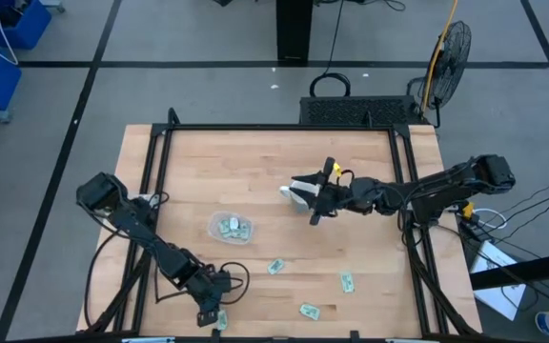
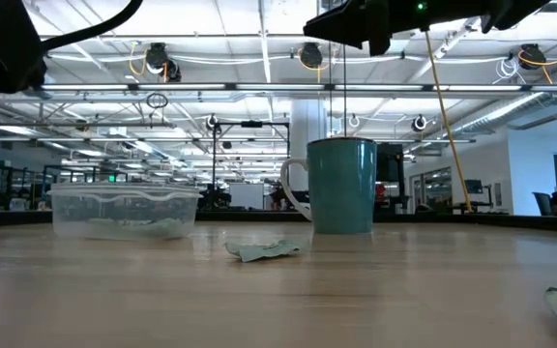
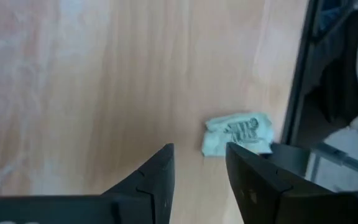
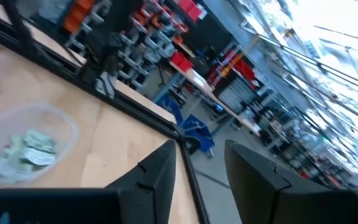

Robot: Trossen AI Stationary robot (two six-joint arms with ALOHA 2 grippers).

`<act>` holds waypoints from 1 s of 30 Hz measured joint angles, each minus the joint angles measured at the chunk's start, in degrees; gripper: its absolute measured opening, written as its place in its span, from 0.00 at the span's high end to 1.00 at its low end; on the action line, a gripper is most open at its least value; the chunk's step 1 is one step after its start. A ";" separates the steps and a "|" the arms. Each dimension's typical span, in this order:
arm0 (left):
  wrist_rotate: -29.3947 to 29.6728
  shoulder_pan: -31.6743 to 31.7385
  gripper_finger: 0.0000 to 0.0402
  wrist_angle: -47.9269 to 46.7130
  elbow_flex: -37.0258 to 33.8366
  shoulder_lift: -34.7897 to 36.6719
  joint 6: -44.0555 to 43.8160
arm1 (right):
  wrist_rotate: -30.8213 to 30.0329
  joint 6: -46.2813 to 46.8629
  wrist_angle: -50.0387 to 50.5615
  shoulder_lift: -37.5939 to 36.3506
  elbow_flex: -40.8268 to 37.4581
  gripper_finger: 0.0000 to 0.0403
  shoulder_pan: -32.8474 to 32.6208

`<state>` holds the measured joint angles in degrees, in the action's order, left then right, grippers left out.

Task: Pick and place Stevia / Truvia into bins
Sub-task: Put the green stevia packet into the transparent bin

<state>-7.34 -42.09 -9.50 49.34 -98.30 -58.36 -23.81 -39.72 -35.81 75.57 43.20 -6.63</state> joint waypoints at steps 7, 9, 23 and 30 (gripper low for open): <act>2.39 -1.24 0.63 1.44 0.00 -0.66 -0.72 | 0.08 2.10 0.06 0.02 0.00 0.67 0.06; 1.94 -1.73 0.63 2.69 0.00 -1.85 -0.88 | 0.08 2.89 0.10 0.02 0.00 0.67 0.06; 2.61 -3.93 0.71 6.22 0.15 -5.11 3.69 | 0.08 3.65 2.49 0.02 0.00 0.67 -0.25; 2.59 -4.10 0.93 3.95 0.15 -5.44 4.17 | 0.08 4.96 2.49 0.02 0.00 0.67 -0.23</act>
<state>-4.75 -46.18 -5.55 49.50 -103.74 -54.19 -23.73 -34.76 -33.32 75.59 43.20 -6.85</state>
